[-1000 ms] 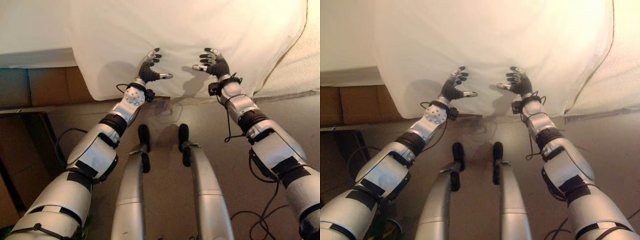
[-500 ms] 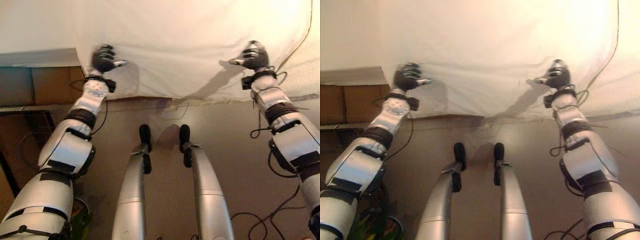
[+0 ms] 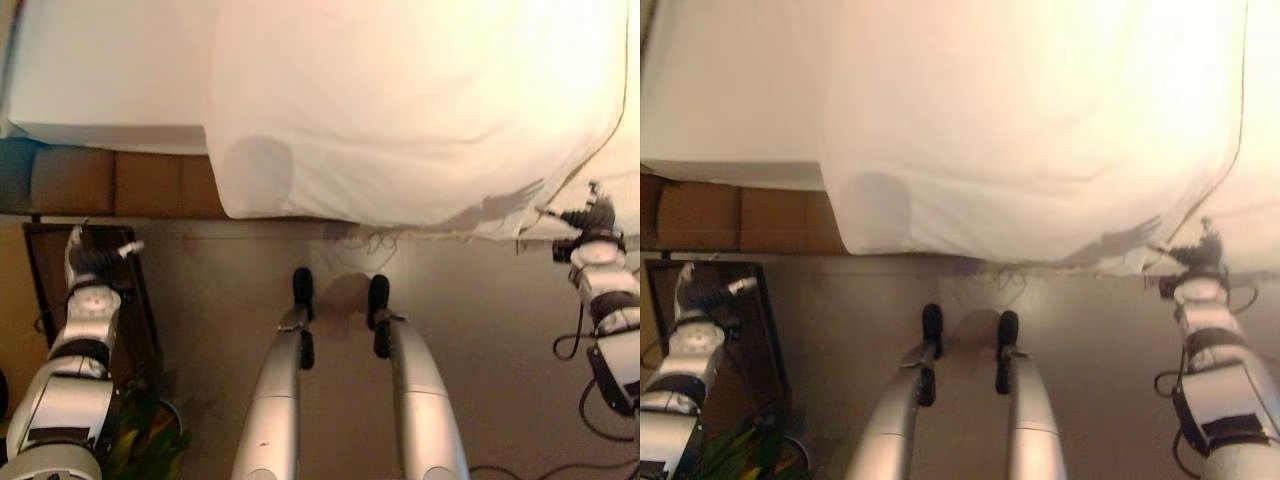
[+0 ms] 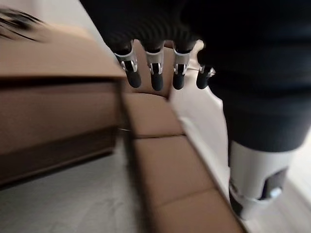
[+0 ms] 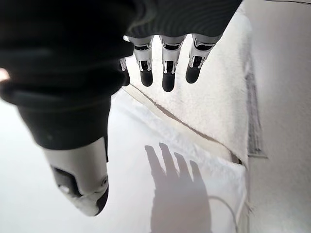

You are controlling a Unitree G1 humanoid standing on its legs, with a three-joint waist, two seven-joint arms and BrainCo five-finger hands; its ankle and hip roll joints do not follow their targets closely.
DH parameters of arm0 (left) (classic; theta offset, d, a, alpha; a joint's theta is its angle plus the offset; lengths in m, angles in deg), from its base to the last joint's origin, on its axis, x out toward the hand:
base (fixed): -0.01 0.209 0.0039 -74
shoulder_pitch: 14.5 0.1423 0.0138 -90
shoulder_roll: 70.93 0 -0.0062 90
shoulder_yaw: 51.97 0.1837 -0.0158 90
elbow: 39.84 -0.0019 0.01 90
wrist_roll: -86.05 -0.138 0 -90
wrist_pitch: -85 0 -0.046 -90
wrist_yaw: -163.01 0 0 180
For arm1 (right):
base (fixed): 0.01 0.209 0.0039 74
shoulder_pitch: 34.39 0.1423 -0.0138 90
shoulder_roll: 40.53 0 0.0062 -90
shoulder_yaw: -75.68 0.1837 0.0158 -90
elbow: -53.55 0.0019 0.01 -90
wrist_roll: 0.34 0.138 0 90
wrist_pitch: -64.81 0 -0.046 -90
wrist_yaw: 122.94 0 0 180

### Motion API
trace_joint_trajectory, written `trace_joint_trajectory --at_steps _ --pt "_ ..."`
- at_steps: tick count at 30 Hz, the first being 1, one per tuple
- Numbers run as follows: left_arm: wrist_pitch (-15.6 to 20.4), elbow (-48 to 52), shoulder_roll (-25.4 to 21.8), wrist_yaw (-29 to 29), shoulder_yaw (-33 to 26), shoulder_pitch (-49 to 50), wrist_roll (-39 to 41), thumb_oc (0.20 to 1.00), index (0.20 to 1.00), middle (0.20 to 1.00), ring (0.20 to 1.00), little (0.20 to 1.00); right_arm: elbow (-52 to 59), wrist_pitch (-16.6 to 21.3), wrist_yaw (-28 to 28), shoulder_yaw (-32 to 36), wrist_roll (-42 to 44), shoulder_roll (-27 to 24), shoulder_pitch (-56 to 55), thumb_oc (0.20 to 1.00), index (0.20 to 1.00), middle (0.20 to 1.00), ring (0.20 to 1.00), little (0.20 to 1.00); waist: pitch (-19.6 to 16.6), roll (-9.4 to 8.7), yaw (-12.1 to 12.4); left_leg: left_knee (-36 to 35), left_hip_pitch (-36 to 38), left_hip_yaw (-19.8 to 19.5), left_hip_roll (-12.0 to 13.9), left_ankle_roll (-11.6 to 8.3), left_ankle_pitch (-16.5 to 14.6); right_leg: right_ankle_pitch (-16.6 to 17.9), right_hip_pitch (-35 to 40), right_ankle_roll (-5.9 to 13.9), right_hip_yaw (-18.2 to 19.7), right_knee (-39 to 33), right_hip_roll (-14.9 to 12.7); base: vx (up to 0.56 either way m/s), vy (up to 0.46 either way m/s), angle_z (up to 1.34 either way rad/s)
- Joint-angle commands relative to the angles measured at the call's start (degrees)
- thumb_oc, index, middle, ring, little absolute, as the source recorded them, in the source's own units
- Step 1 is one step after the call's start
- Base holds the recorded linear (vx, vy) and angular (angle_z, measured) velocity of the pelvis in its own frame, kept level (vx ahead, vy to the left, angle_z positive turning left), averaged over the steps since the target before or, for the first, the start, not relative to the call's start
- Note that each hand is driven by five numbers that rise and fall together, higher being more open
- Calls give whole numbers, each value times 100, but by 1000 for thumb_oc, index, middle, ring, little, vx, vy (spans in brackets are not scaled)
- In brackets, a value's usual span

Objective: Make the bed

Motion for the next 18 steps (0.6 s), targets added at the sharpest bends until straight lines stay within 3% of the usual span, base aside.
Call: trace_joint_trajectory --at_steps 1,3,6,10,17,18 --pt "162 -306 650 215 341 520 -387 1000 1000 1000 1000 1000 166 373 -13 110 10 494 -1024 1000 1000 1000 1000 1000 -533 47 -169 -480 910 -32 -255 -133 -131 822 1108 572 59 -1537 239 107 0 6" --pt "172 -286 796 338 527 686 -550 1000 1000 1000 1000 1000 182 456 -51 260 131 667 -1301 1000 1000 1000 1000 1000 -569 49 -155 -736 1257 -97 -255 -139 -77 872 1463 599 42 -1776 264 106 15 7" --pt "193 -349 1358 756 761 1311 -865 1000 1000 1000 1000 1000 106 455 -314 437 1 1166 -2239 1000 1000 1000 1000 1000 -853 67 -151 -1248 2078 -188 -202 -151 80 1008 2371 634 3 -2317 301 147 36 3" --pt "180 -455 1767 1083 899 1816 -1154 1000 1000 1000 1000 1000 -67 394 -547 526 -187 1632 -3002 1000 1000 1000 1000 1000 -1250 79 -153 -1719 2676 -265 -125 -194 251 1075 2964 655 -16 -2659 316 82 18 2" --pt "65 -633 2218 1447 809 2322 -1023 1000 1000 1000 1000 1000 -183 266 -809 498 -354 2074 -3638 1000 1000 1000 1000 1000 -1822 39 -134 -1924 3260 -272 -66 -202 200 1265 3654 703 35 -3305 306 66 15 4" --pt "46 -729 2326 1464 793 2408 -1038 1000 1000 1000 1000 1000 -289 217 -899 427 -423 2202 -3764 1000 1000 1000 1000 1000 -2029 4 -99 -1924 3384 -256 -36 -187 127 1271 3815 713 56 -3402 303 108 15 0"
